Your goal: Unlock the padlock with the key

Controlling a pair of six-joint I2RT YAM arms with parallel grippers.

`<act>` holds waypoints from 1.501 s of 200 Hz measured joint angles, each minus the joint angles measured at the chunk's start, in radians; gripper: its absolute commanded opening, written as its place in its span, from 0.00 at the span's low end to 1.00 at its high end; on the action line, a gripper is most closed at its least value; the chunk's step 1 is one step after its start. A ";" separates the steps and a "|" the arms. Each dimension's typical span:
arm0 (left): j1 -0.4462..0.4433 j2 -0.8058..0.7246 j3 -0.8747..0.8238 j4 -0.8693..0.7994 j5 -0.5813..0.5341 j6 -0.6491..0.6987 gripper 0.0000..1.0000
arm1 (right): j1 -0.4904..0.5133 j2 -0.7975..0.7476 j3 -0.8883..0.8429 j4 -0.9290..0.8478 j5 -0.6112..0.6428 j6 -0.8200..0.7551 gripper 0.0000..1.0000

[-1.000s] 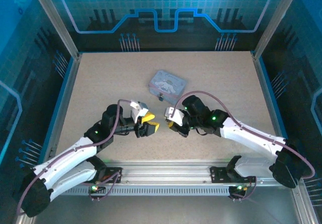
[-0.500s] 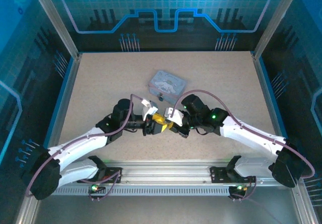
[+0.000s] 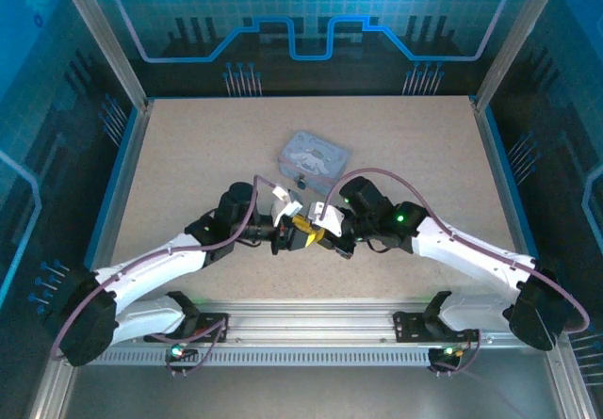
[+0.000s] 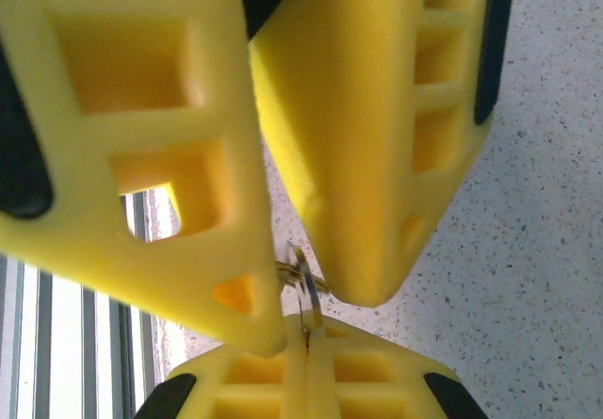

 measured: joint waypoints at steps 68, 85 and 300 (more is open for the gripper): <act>-0.020 -0.006 0.014 -0.040 -0.074 0.056 0.00 | -0.004 0.000 0.001 -0.006 0.000 0.014 0.30; -0.034 -0.042 -0.018 0.000 -0.123 0.083 0.00 | -0.030 -0.016 0.000 0.025 0.029 0.090 0.43; -0.223 0.206 -0.255 1.069 -0.576 0.666 0.00 | -0.232 -0.187 -0.130 0.256 -0.002 1.542 0.36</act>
